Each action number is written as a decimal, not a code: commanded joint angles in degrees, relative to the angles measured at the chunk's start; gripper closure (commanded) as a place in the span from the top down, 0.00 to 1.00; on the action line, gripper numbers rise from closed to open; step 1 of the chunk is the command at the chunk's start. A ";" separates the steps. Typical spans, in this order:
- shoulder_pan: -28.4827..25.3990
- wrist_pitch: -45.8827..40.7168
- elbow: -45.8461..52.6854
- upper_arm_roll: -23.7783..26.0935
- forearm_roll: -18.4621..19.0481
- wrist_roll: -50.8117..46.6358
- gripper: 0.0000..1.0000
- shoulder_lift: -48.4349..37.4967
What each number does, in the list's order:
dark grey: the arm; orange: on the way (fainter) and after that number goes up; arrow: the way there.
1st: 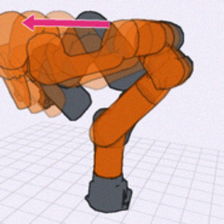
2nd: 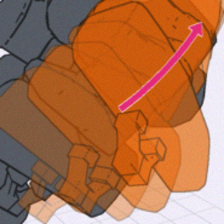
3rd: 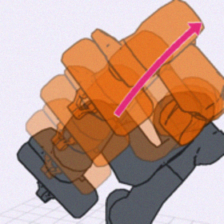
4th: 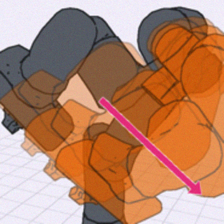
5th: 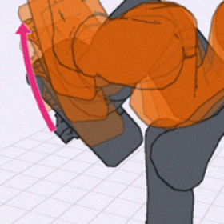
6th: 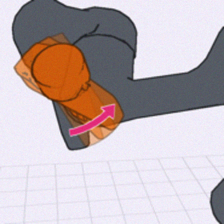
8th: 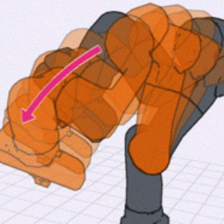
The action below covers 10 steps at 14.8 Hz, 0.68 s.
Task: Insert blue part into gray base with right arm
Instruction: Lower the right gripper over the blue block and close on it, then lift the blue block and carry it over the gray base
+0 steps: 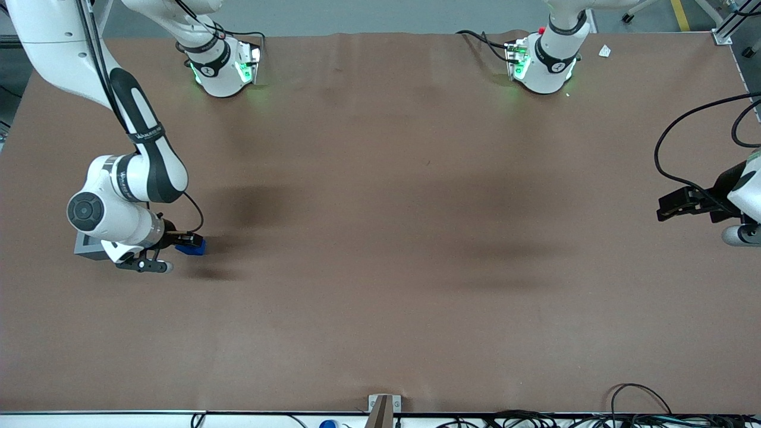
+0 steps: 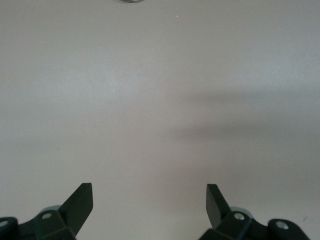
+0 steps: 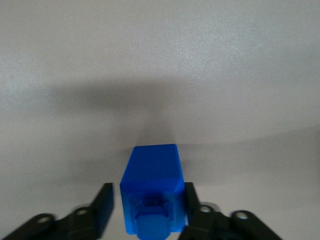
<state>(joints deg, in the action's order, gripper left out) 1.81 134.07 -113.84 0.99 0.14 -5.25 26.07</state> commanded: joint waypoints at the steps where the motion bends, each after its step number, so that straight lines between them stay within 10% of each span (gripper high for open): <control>1: 0.39 0.75 -1.04 0.42 0.66 -0.73 0.29 -0.67; 5: 0.74 -2.83 -0.78 0.42 0.66 -0.64 0.04 -1.89; 10: 3.80 -12.59 1.15 -0.81 6.01 5.93 0.01 -9.10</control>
<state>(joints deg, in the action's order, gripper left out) 2.79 125.04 -111.92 0.09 3.91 -2.68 21.42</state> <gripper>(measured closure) 0.493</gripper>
